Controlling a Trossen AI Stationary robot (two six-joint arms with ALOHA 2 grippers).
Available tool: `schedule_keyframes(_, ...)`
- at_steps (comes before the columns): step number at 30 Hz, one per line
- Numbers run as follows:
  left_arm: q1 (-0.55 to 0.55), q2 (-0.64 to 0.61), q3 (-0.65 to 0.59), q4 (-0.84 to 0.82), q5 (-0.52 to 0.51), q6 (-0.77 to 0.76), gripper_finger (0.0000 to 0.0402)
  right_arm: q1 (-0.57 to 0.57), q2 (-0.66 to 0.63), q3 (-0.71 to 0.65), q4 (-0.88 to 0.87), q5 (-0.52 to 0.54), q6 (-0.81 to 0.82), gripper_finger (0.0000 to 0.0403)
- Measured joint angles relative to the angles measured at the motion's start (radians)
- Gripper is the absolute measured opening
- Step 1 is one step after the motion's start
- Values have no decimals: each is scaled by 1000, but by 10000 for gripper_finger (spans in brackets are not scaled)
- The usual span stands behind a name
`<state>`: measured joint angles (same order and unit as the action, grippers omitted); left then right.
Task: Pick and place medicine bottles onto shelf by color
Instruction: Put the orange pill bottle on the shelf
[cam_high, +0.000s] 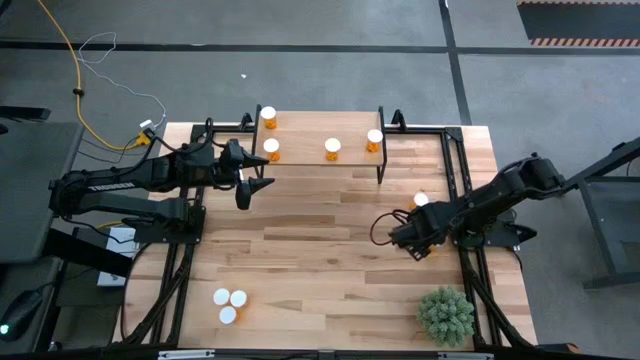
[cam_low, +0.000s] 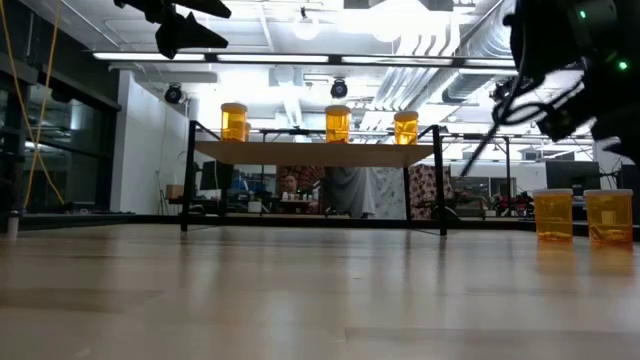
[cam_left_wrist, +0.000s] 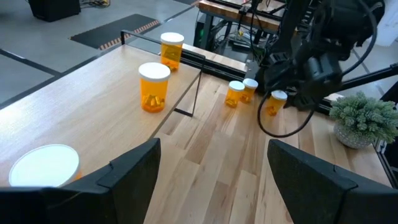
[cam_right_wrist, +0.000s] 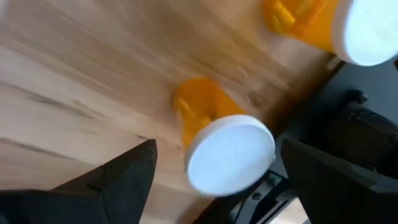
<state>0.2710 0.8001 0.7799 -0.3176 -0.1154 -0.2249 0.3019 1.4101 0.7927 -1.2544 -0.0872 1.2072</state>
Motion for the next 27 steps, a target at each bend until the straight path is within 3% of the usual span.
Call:
schedule_keyframes(16,0,0,0,1,0,0,287,0,0,-56,101,0,-26,329)
schedule_keyframes(27,0,0,0,0,0,19,287,0,0,-56,100,-11,-19,234)
